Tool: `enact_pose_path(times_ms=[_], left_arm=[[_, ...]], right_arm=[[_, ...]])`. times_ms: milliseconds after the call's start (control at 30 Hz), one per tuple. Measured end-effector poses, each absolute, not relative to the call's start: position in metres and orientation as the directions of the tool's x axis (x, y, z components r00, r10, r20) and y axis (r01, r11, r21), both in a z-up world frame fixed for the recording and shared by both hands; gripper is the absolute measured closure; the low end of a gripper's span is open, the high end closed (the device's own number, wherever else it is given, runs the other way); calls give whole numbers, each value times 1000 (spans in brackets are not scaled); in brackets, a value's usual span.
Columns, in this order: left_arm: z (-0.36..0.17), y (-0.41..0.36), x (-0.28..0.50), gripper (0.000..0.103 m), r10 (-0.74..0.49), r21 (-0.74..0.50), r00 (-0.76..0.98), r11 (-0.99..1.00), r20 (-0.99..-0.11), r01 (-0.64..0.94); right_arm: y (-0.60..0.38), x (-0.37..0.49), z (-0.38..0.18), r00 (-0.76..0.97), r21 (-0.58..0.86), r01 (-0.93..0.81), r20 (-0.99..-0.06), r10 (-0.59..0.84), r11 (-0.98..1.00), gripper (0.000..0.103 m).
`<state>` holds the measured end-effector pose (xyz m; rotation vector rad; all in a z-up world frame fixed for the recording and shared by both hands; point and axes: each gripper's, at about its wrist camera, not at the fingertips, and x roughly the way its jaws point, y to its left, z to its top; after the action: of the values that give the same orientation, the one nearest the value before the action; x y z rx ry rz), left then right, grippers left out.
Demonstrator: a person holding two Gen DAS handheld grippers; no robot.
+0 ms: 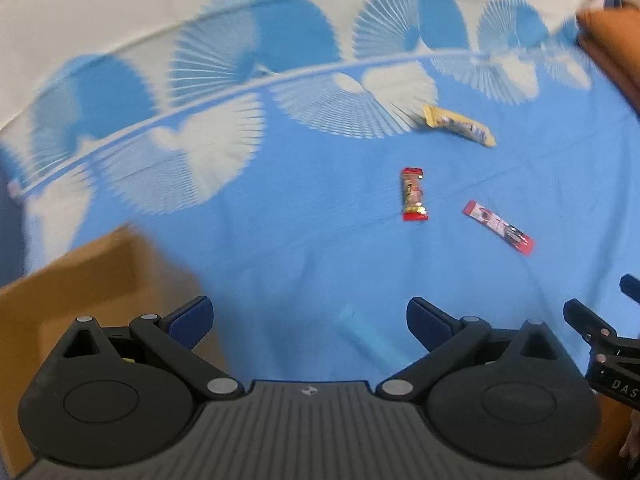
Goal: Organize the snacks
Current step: 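Grasp the red snack stick with the left tool while the right tool grasps the Nescafe stick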
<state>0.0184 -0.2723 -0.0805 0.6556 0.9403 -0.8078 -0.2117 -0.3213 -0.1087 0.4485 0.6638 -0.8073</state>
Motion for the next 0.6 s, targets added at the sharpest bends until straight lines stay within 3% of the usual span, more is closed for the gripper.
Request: enact_pose_path(times_ms=[300, 433, 600], left_arm=[[-180, -399, 48, 0, -264, 109, 265, 488, -928, 866], [-204, -435, 57, 0, -287, 76, 240, 484, -927, 872], [-221, -450, 64, 0, -316, 93, 276, 490, -908, 867]], right_arm=[[-425, -167, -200, 462, 81, 744, -779, -423, 663, 7], [-440, -151, -225, 494, 45, 677, -767, -409, 734, 0], [-439, -154, -233, 569, 34, 628, -701, -429, 777, 0]])
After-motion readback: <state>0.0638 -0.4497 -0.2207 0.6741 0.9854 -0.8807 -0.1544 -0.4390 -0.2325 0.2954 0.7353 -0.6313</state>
